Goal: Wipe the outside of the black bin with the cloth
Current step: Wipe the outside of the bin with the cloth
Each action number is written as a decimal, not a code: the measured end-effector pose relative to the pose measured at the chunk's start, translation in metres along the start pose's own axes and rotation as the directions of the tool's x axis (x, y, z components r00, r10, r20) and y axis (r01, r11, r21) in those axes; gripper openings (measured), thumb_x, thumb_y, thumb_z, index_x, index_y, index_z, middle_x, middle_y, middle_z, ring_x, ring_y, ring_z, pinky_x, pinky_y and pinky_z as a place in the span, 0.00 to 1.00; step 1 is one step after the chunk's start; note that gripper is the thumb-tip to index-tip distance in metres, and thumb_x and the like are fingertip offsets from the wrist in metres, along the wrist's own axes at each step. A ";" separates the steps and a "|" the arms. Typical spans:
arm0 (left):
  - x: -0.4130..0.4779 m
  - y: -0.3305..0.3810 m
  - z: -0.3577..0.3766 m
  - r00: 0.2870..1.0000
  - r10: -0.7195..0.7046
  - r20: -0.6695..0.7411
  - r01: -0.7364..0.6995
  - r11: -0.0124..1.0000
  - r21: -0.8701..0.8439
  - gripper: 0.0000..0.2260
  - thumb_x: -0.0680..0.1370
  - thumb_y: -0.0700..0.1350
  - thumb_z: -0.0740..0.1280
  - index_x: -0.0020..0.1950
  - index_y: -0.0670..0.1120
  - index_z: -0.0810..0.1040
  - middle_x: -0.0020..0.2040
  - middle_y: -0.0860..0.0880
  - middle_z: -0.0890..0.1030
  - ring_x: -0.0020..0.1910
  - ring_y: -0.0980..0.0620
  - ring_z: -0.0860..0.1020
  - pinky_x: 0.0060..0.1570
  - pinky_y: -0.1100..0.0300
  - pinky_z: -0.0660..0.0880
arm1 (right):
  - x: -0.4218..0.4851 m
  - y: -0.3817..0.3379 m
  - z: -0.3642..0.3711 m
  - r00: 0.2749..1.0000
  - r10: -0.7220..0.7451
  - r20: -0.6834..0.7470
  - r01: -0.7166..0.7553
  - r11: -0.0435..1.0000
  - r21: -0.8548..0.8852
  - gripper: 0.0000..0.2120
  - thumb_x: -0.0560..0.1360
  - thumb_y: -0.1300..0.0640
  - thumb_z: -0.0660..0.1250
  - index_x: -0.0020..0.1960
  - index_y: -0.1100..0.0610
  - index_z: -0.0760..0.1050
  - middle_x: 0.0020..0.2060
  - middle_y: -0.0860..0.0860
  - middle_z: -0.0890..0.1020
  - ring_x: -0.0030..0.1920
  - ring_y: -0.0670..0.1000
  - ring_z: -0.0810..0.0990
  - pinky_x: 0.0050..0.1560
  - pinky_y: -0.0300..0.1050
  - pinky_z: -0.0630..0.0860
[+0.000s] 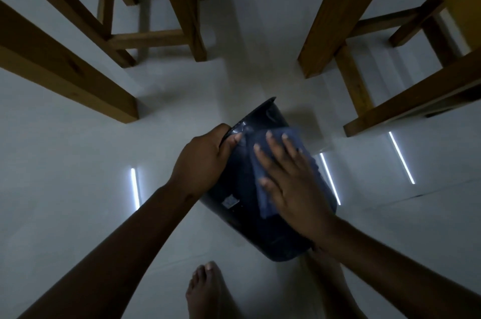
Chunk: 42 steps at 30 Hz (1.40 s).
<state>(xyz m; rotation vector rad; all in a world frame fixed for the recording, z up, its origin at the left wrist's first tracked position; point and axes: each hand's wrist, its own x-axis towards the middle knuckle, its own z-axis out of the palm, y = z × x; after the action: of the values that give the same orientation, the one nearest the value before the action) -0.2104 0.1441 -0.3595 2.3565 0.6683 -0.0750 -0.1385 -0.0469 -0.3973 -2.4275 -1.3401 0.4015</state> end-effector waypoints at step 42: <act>0.004 0.003 -0.012 0.999 -0.028 0.047 0.029 0.999 -0.039 0.15 0.80 0.56 0.56 0.41 0.50 0.75 0.29 0.50 0.78 0.29 0.56 0.78 0.28 0.69 0.68 | -0.033 0.004 0.011 0.994 0.107 -0.007 -0.106 0.990 0.096 0.26 0.81 0.45 0.44 0.77 0.44 0.44 0.78 0.48 0.47 0.77 0.54 0.48 0.72 0.61 0.57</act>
<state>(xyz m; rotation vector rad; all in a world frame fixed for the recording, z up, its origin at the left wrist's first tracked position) -0.2067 0.1515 -0.3499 2.3000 0.6750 -0.1270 -0.1566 -0.0751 -0.4065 -2.4246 -1.1627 0.4661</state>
